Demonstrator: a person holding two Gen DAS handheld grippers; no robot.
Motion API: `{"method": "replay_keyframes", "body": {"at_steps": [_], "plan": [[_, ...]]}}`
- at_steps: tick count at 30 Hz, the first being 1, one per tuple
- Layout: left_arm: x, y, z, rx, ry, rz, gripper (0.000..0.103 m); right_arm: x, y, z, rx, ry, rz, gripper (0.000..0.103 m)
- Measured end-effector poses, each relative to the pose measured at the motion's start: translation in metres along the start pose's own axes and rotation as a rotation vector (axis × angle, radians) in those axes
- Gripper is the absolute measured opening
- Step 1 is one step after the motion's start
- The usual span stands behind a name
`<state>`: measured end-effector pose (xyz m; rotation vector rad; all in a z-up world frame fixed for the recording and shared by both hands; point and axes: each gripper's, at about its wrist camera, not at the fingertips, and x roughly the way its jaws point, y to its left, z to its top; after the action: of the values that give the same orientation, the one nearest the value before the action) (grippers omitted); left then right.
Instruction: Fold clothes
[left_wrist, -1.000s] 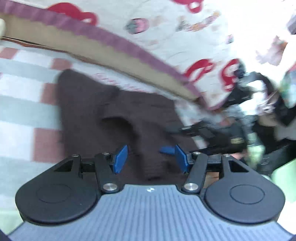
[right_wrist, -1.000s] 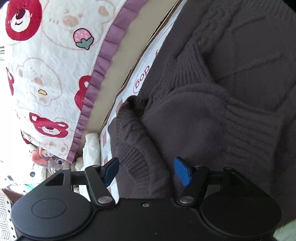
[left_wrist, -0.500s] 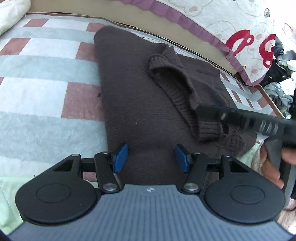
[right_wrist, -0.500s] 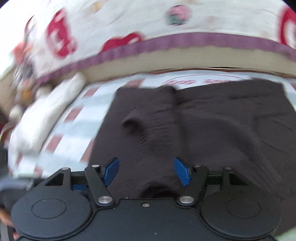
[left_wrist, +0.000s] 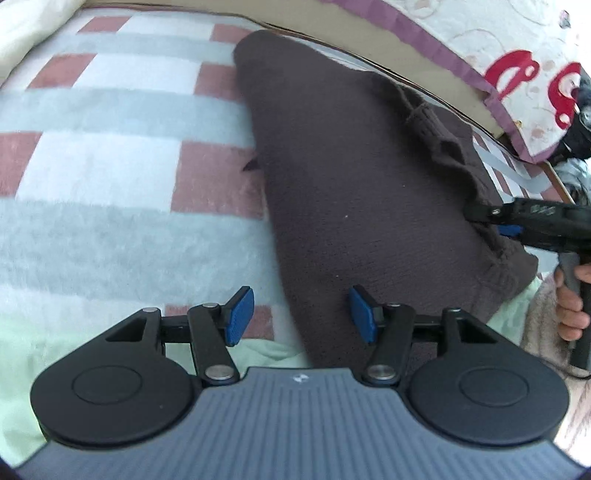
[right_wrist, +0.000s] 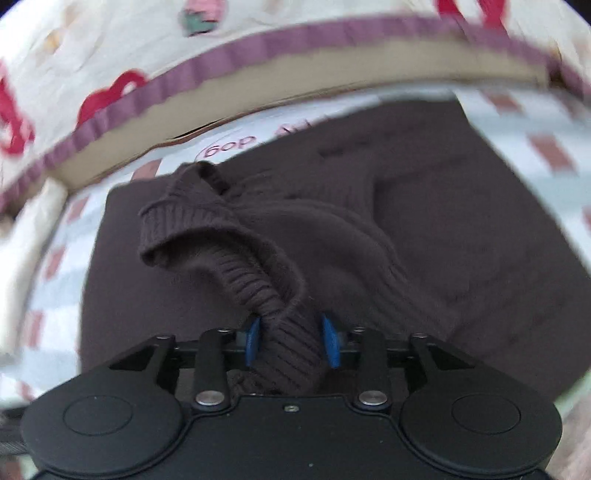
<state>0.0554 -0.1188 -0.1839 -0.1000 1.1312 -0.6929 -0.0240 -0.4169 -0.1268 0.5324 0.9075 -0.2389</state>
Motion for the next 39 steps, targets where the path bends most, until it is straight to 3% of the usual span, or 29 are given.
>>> {"method": "replay_keyframes", "body": {"at_steps": [2, 4, 9, 12, 13, 15, 16, 17, 18, 22, 25, 28, 30, 32, 35, 37, 39], "plan": [[-0.002, -0.001, -0.001, 0.001, -0.018, 0.0, 0.056, -0.007, -0.004, 0.001, 0.022, -0.007, 0.052, 0.046], [-0.008, -0.007, 0.002, 0.043, -0.069, -0.01, 0.056, -0.009, 0.007, 0.005, -0.042, -0.036, 0.087, 0.049], [-0.013, -0.019, 0.018, 0.063, -0.187, -0.085, 0.056, 0.004, 0.047, 0.012, -0.424, -0.051, 0.123, 0.057], [-0.005, -0.034, 0.024, 0.118, -0.201, -0.099, 0.056, 0.028, 0.073, 0.004, -0.723, -0.03, 0.087, 0.078], [-0.001, -0.039, 0.024, 0.138, -0.193, -0.115, 0.056, 0.038, 0.079, -0.002, -0.842, -0.031, 0.046, 0.078], [0.004, -0.05, 0.021, 0.167, -0.183, -0.181, 0.056, 0.055, 0.088, -0.011, -1.009, -0.114, -0.074, 0.072], [0.007, -0.054, 0.018, 0.179, -0.166, -0.204, 0.056, 0.06, 0.089, -0.01, -1.032, -0.142, -0.1, 0.047], [0.012, -0.059, 0.015, 0.196, -0.143, -0.209, 0.056, 0.057, 0.085, 0.0, -0.96, -0.148, -0.07, 0.015], [0.017, -0.064, 0.013, 0.215, -0.127, -0.19, 0.056, 0.054, 0.081, 0.01, -0.887, -0.153, -0.04, 0.011], [0.027, -0.069, 0.006, 0.255, -0.088, -0.116, 0.056, 0.047, 0.034, 0.048, -0.533, -0.166, -0.025, 0.02], [0.026, -0.063, 0.011, 0.205, -0.085, -0.129, 0.056, 0.042, -0.005, 0.074, -0.275, -0.172, -0.031, 0.024], [0.02, -0.058, 0.017, 0.164, -0.129, -0.117, 0.056, 0.031, -0.029, 0.077, -0.109, -0.173, 0.039, 0.029], [0.011, -0.052, 0.024, 0.148, -0.231, -0.026, 0.056, 0.026, -0.036, 0.079, -0.023, -0.151, 0.092, 0.033], [0.008, -0.042, 0.04, 0.124, -0.301, 0.061, 0.056, 0.016, -0.032, 0.074, -0.003, -0.137, 0.125, 0.036], [0.014, -0.026, 0.073, 0.118, -0.324, 0.089, 0.057, 0.001, -0.007, 0.048, -0.066, -0.087, 0.263, 0.04], [0.023, -0.024, 0.093, 0.164, -0.305, 0.096, 0.058, -0.003, 0.018, 0.026, -0.18, 0.002, 0.389, 0.05], [0.033, -0.028, 0.106, 0.221, -0.292, 0.074, 0.06, -0.001, 0.047, 0.0, -0.351, 0.07, 0.432, 0.051]]}}
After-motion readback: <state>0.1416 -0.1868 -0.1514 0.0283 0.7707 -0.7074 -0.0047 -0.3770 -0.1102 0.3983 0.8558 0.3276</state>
